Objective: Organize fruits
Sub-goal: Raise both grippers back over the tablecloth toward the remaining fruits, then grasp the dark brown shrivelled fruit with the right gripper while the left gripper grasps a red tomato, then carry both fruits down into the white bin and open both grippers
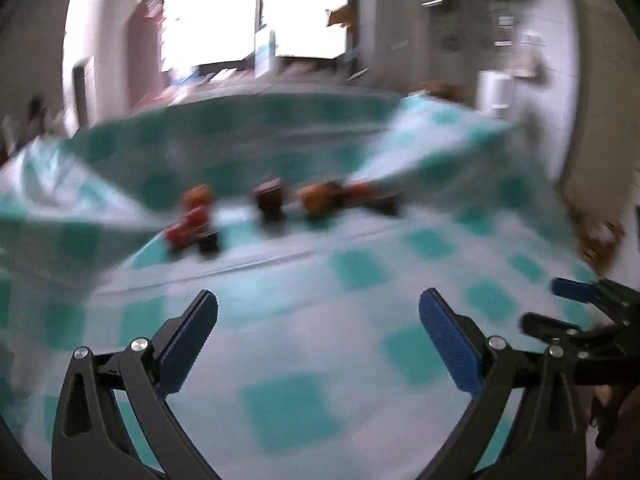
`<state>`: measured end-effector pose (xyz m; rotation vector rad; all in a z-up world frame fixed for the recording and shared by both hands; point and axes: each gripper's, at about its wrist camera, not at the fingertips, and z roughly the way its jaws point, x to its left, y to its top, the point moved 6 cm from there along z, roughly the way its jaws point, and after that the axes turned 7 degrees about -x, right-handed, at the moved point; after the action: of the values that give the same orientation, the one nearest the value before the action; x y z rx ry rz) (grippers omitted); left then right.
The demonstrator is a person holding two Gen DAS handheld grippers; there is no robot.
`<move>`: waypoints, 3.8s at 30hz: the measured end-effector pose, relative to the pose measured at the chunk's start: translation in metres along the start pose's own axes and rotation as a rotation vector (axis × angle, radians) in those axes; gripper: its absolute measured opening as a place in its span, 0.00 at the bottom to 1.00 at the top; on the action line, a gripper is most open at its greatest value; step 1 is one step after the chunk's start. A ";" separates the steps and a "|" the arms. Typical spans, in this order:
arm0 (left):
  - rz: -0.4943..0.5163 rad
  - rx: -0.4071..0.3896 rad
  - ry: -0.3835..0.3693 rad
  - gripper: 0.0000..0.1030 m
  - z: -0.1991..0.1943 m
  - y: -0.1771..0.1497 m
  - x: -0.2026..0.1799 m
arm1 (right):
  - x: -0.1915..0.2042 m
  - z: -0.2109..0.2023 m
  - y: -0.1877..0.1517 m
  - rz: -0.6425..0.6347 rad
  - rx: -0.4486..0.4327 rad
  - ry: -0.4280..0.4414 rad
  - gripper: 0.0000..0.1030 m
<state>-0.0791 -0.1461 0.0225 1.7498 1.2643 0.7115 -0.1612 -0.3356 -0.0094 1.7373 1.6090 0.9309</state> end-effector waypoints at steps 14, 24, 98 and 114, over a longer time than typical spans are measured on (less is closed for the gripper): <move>-0.165 0.128 0.172 0.98 0.072 0.007 0.161 | -0.010 0.186 0.101 0.049 0.132 -0.032 0.69; -0.092 0.193 0.154 0.95 0.113 0.014 0.192 | -0.018 0.216 0.116 0.050 0.143 -0.036 0.56; 0.979 0.451 -0.531 0.33 -0.022 -0.307 -0.375 | -0.215 -0.080 -0.304 0.284 0.451 -0.336 0.41; 0.974 0.449 -0.530 0.51 -0.018 -0.311 -0.379 | -0.220 -0.071 -0.304 0.300 0.494 -0.342 0.55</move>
<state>-0.3638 -0.4558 -0.2298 2.7132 0.1450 0.4113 -0.4012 -0.5275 -0.2356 2.3734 1.4486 0.3340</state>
